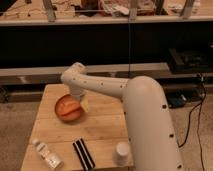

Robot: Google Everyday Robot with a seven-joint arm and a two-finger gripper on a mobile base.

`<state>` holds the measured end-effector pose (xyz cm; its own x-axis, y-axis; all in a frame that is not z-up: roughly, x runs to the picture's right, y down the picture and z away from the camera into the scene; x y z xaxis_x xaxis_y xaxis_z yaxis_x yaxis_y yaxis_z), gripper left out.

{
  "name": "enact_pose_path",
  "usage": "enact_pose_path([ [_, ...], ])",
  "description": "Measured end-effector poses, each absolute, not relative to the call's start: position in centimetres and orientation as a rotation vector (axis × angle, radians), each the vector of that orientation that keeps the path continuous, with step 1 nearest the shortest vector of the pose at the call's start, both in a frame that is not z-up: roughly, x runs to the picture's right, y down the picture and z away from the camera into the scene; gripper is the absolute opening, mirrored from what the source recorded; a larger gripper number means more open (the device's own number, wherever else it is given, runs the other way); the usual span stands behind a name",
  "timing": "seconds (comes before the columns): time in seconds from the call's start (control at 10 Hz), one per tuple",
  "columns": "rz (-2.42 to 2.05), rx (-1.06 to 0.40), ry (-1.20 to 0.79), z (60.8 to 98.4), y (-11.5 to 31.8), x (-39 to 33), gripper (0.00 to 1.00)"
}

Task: Place the pepper in the ceramic bowl

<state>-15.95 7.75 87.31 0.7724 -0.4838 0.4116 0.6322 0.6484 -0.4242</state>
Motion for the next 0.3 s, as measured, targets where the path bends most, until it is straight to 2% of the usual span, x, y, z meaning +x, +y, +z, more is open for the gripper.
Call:
enact_pose_path([
  [0.3,-0.642,-0.579,-0.273,87.36,7.62,-15.75,0.89],
])
